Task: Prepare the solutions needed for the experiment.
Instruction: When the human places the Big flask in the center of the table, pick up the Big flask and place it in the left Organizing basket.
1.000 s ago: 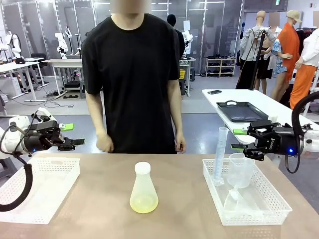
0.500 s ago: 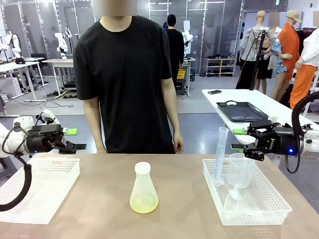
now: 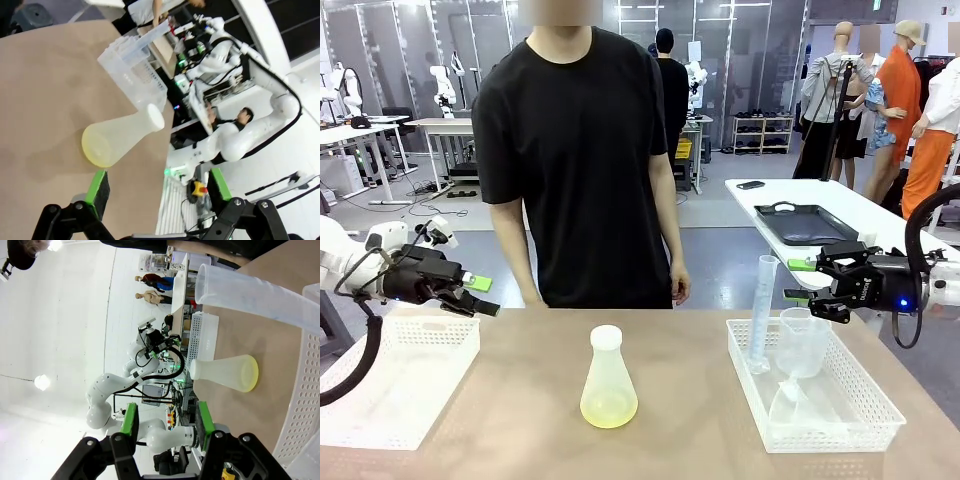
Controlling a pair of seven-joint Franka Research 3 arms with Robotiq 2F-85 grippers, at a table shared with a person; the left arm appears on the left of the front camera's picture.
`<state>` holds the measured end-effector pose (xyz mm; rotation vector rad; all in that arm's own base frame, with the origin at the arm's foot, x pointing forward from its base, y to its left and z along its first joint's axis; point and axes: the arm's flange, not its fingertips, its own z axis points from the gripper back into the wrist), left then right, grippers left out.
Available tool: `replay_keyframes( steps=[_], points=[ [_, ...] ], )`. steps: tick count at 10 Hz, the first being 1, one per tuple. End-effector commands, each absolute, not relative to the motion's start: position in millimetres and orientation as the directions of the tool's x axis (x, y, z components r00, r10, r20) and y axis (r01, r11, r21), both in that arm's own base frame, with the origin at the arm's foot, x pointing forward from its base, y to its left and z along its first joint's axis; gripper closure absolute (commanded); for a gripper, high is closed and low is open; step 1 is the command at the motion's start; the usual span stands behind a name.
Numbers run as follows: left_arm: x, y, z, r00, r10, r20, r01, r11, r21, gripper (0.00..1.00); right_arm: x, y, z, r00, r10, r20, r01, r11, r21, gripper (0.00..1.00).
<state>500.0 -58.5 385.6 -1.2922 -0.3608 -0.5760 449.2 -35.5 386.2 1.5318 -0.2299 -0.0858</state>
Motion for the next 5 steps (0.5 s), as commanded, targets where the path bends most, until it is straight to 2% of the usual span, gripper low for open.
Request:
replay_keyframes(
  steps=[1,5],
  points=[
    [499.7,-67.8,388.0,0.715,-0.294,0.634,0.697,0.232,-0.678,0.0,449.1,-35.5,387.6,0.974,-0.203,0.098,-0.093,0.034,0.995,0.41],
    [493.1,-80.5,383.1,0.445,-0.54,0.714,0.895,0.294,-0.335,0.0,449.1,-35.5,387.6,0.974,-0.203,0.098,-0.093,0.034,0.995,0.41]
  ],
)
